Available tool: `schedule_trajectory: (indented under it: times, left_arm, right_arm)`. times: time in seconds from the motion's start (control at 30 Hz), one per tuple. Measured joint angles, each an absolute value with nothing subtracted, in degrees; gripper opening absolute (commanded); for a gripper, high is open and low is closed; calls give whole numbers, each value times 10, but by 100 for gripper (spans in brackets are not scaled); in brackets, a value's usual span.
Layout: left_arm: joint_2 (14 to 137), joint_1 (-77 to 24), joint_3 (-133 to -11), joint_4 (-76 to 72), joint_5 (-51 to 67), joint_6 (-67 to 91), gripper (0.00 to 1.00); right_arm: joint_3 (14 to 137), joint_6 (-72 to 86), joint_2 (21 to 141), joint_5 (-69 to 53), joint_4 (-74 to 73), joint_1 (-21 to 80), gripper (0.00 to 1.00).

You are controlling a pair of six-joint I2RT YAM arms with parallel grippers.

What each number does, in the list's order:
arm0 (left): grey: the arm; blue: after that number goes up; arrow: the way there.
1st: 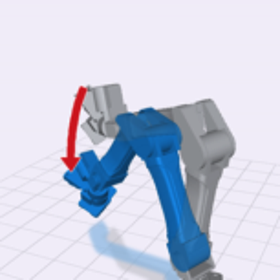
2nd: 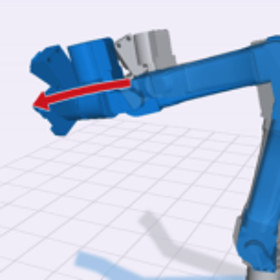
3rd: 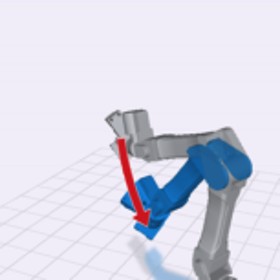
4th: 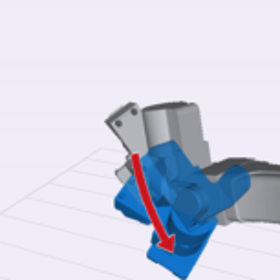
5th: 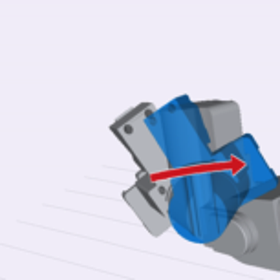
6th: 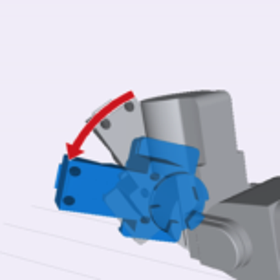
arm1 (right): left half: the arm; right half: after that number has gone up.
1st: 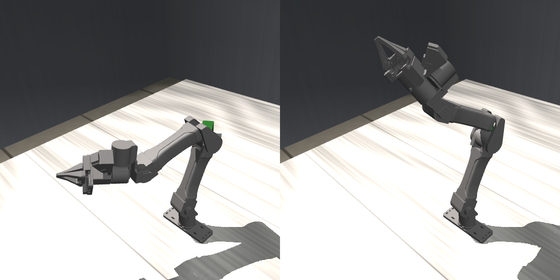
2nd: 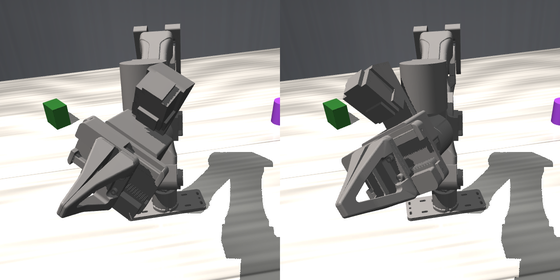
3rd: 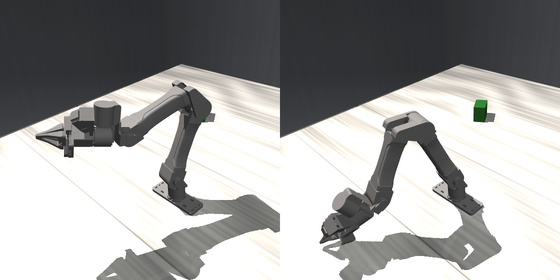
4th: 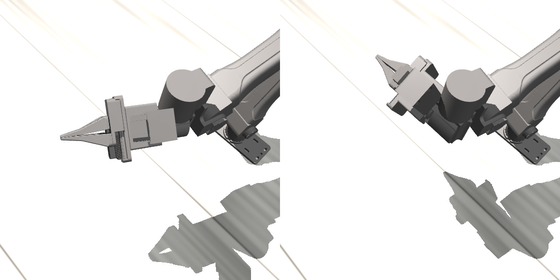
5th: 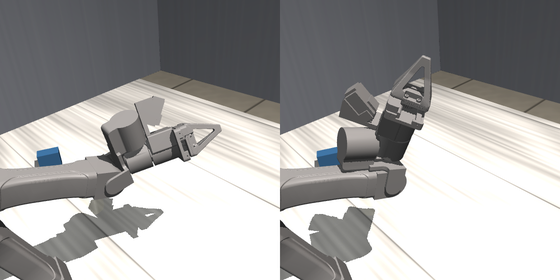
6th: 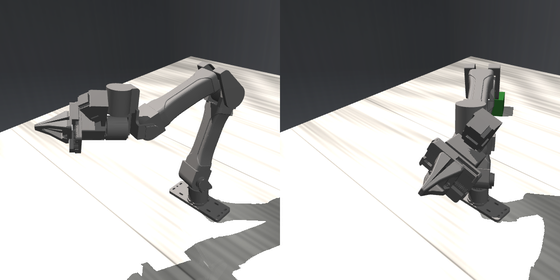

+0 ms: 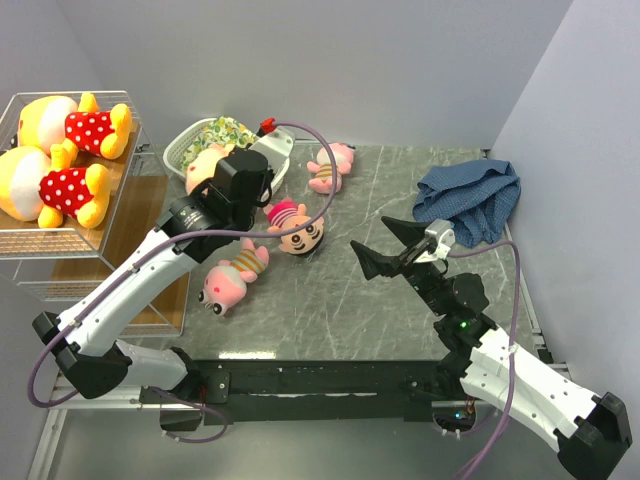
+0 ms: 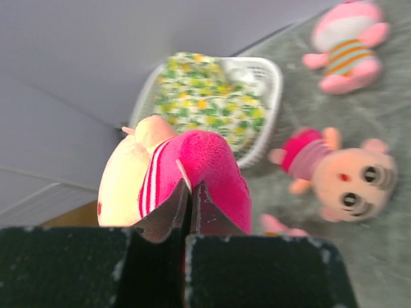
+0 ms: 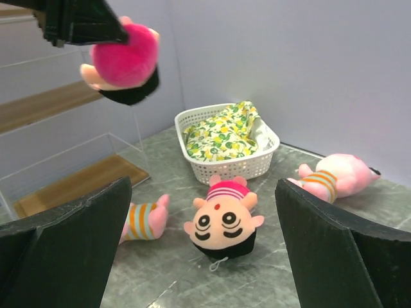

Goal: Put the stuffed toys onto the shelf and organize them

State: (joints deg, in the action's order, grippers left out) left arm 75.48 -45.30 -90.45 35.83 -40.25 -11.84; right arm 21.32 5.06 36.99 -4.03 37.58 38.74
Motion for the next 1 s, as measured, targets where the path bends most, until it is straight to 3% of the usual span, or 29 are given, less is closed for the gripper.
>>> schedule_trajectory:
  times: [0.33, 0.5, 0.77, 1.0]
  left_arm:
    - [748, -487, -901, 384, -572, -178, 1]
    - [716, -483, -829, 361, -628, -207, 1]
    - [686, -401, -744, 295, -638, -267, 1]
    - [636, -322, -668, 207, -578, -328, 1]
  right_arm:
    - [213, 46, 368, -15, 355, 387, 100]
    - [213, 45, 368, -16, 354, 387, 100]
    - [213, 35, 351, -20, 346, 387, 100]
    - [213, 35, 338, -31, 345, 387, 100]
